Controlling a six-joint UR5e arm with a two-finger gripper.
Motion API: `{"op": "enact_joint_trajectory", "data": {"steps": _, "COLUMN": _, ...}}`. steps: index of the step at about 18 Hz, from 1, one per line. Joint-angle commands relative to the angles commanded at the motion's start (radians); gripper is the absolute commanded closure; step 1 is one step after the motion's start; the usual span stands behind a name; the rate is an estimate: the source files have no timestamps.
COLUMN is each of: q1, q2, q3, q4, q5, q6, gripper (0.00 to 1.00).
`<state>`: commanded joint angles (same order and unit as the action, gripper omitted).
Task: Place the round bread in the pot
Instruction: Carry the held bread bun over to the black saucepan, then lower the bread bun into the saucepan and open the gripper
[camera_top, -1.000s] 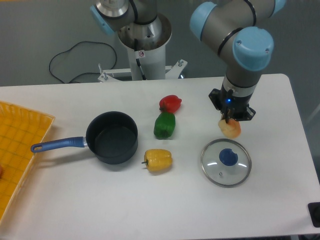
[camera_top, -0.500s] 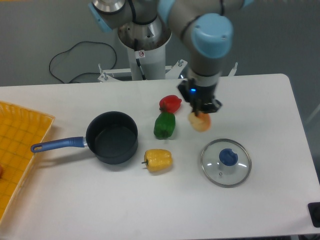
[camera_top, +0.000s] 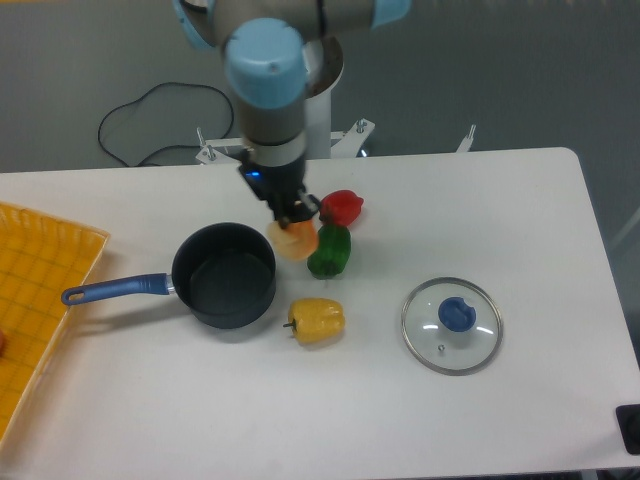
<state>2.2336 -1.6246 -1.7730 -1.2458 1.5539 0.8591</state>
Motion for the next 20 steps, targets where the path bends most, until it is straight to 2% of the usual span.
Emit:
{"op": "enact_joint_trajectory", "data": {"steps": 2, "q1": -0.026, "q2": 0.006, "q3": -0.032, "q4": 0.043, "q5": 0.000, "q6": -0.015, "gripper": 1.00}}
{"op": "enact_joint_trajectory", "data": {"steps": 5, "q1": -0.054, "q2": -0.012, "q3": -0.042, "q4": 0.075, "q5": 0.005, "q6": -0.045, "gripper": 0.99}}
{"op": "enact_joint_trajectory", "data": {"steps": 11, "q1": -0.094, "q2": -0.096, "q3": -0.037, "q4": 0.152, "q5": 0.040, "q6": -0.089, "gripper": 0.97}}
{"op": "enact_joint_trajectory", "data": {"steps": 15, "q1": -0.114, "q2": -0.120, "q3": -0.032, "q4": 0.160, "q5": 0.054, "q6": -0.111, "gripper": 0.96}}
{"op": "enact_joint_trajectory", "data": {"steps": 16, "q1": -0.114, "q2": -0.121, "q3": -0.032, "q4": 0.160, "q5": 0.055, "q6": -0.111, "gripper": 0.93}}
{"op": "enact_joint_trajectory", "data": {"steps": 17, "q1": -0.115, "q2": -0.123, "q3": -0.032, "q4": 0.160, "q5": 0.058, "q6": -0.111, "gripper": 0.81}}
{"op": "enact_joint_trajectory", "data": {"steps": 19, "q1": -0.118, "q2": -0.124, "q3": -0.032, "q4": 0.160, "q5": 0.069, "q6": -0.111, "gripper": 0.69}}
{"op": "enact_joint_trajectory", "data": {"steps": 20, "q1": -0.123, "q2": -0.129, "q3": -0.032, "q4": 0.160, "q5": 0.077, "q6": -0.111, "gripper": 0.59}}
